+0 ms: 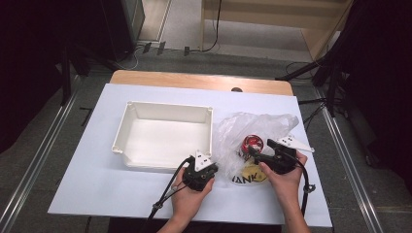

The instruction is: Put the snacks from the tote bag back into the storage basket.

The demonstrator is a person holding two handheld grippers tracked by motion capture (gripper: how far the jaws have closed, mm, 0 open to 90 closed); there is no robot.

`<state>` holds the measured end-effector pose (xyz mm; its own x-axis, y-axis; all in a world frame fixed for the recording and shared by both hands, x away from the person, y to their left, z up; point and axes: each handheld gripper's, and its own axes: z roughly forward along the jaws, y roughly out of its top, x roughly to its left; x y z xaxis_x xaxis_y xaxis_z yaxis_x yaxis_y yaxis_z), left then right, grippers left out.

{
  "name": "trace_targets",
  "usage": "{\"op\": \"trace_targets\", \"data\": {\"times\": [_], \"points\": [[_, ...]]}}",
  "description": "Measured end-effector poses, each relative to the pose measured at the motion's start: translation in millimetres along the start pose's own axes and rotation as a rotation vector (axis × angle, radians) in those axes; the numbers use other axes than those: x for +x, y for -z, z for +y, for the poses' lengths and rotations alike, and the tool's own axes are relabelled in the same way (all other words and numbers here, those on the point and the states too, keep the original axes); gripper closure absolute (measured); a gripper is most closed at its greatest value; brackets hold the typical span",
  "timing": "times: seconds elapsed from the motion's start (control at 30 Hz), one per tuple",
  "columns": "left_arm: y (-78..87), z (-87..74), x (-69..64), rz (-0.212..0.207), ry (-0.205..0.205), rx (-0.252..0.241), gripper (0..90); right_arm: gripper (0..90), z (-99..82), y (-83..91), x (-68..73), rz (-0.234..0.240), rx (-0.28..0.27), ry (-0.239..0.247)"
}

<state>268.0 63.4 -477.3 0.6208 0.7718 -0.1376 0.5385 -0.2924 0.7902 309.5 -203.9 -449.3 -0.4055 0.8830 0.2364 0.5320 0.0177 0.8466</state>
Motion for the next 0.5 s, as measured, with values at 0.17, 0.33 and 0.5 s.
{"op": "trace_targets", "data": {"times": [0.17, 0.33, 0.5], "points": [[0.0, 0.0, -0.3, 0.001, -0.002, 0.000, 90.0, 14.3, -6.9, -9.1, 1.7, -0.006, 0.037, 0.013], [-0.1, 0.1, -0.4, 0.001, -0.002, 0.003, 90.0, 14.9, -10.2, -13.6, 4.2, -0.019, 0.051, 0.020], [-0.1, 0.1, -0.3, -0.002, -0.001, 0.002, 90.0, 16.6, -15.2, -21.9, 4.6, -0.026, 0.068, 0.024]]}}
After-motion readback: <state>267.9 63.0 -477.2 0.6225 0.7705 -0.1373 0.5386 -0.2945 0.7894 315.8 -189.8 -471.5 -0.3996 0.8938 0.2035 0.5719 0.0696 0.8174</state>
